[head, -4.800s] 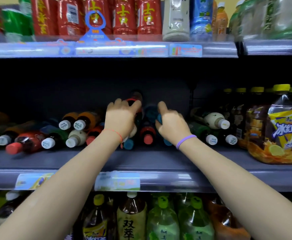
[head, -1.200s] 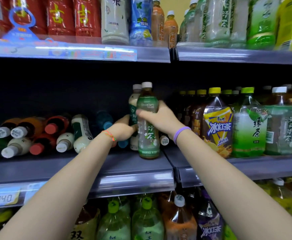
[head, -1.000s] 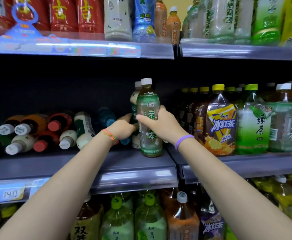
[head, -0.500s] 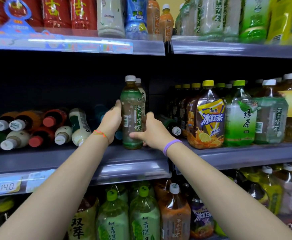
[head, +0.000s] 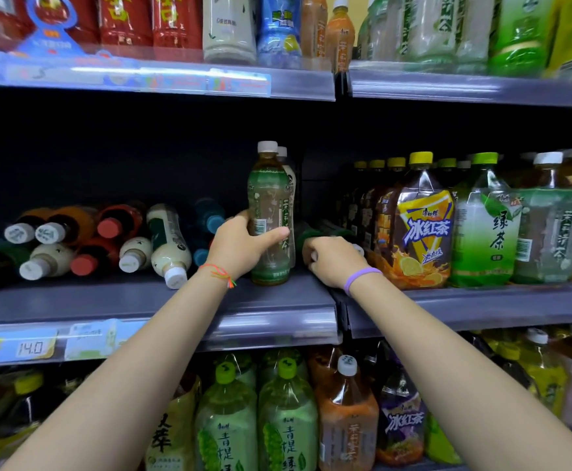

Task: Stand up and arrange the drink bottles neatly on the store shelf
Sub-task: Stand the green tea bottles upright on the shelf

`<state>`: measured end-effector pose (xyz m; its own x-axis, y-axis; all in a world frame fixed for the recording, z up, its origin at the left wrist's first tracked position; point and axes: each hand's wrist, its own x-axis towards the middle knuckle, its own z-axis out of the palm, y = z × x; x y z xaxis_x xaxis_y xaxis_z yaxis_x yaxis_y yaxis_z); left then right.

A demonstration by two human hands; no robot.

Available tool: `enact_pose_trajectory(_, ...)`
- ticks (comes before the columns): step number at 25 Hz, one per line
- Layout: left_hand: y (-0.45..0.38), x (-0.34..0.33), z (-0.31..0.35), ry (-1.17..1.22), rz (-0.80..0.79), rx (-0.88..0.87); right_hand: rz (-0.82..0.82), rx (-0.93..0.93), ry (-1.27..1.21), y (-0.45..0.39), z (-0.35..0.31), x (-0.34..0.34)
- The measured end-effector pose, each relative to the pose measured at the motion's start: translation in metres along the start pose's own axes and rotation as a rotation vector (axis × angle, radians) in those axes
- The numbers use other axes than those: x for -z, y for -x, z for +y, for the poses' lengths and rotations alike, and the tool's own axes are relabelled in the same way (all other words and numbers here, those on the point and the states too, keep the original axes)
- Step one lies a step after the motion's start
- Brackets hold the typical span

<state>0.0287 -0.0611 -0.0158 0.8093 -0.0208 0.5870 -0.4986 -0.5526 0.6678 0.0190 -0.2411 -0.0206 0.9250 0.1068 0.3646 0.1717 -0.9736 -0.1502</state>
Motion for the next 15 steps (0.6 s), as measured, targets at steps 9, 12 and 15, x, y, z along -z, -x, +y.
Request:
enact_pose_trajectory(9, 0.000, -0.009, -0.009, -0.160, 0.062, -0.004, 0.958, 0.156, -0.220, 0.013, -0.018, 0.080)
enact_pose_trajectory(12, 0.002, -0.011, -0.008, -0.163, 0.070, -0.017, 0.868, 0.109, -0.389, -0.003, -0.020, 0.082)
enact_pose_trajectory(15, 0.005, -0.011, -0.006, -0.153, 0.081, -0.052, 0.570, -0.002, -0.720, -0.010, -0.019, 0.063)
